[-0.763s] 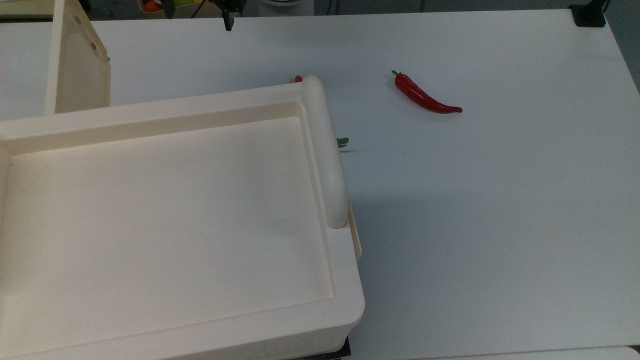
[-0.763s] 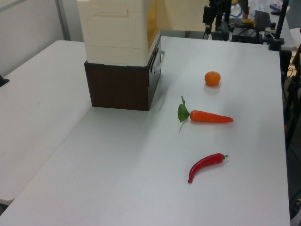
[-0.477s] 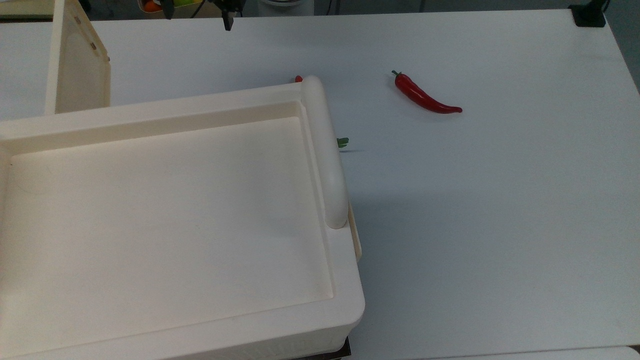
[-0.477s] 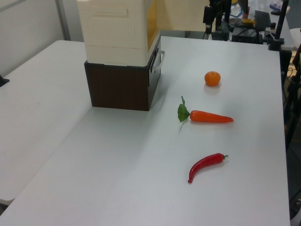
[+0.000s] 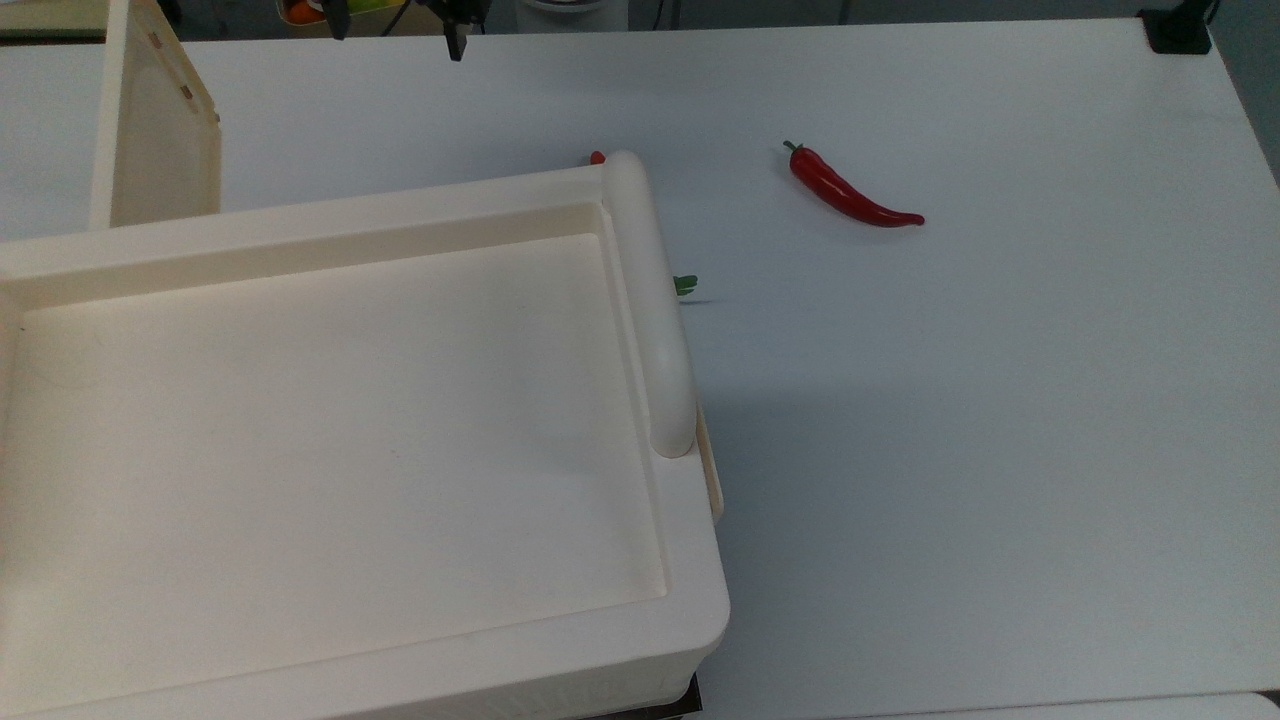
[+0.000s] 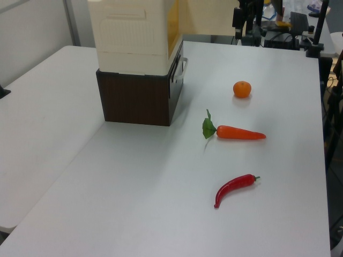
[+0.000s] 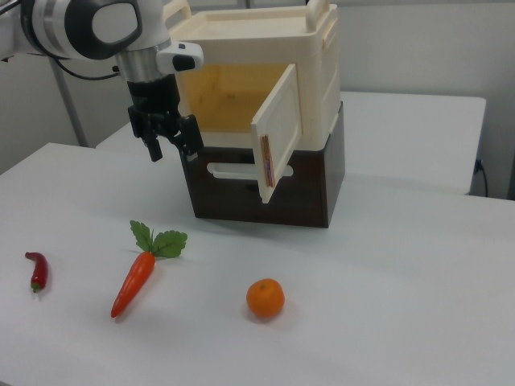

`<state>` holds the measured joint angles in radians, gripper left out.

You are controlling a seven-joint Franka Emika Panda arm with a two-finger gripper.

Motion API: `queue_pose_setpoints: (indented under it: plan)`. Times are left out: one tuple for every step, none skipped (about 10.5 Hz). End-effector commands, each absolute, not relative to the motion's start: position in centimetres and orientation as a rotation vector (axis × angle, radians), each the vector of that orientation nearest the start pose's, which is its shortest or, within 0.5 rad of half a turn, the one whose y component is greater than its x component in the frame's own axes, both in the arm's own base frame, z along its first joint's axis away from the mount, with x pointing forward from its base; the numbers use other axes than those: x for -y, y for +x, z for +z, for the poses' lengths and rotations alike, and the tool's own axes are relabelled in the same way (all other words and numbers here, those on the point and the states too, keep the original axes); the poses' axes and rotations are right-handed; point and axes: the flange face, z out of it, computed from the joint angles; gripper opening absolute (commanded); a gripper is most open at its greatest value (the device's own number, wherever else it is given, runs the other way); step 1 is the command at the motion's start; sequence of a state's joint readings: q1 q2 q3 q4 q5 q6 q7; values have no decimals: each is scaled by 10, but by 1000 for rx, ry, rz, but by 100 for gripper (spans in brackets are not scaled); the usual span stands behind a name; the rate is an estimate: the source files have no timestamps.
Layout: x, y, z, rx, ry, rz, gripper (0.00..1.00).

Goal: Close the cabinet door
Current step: 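Lower the gripper beside the open cream cabinet door's inner edge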

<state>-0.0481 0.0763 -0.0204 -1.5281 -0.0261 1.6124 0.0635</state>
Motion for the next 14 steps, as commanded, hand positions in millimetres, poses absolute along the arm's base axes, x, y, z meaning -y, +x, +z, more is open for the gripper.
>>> queue_pose_setpoints:
  plan:
    - [39, 573, 605, -171, -3176, 20, 79]
    - [39, 572, 605, -138, -3176, 30, 65]
    - [39, 569, 603, -88, -3176, 67, 47]
    - [41, 564, 604, -11, -3173, 110, 31]
    - [46, 559, 604, 92, -3165, 161, 19]
    - [56, 551, 608, 199, -3157, 198, 14]
    - [72, 545, 610, 263, -3143, 224, 11]
    - [94, 538, 616, 319, -3133, 217, 11]
    - [117, 533, 618, 388, -3120, 209, 11]
    - [139, 528, 620, 492, -3102, 200, 11]
    - [160, 523, 620, 613, -3097, 212, 11]
    - [177, 521, 622, 739, -3102, 215, 11]
    - [196, 521, 627, 819, -3116, 152, 11]
    - [217, 518, 629, 903, -3114, 113, 11]
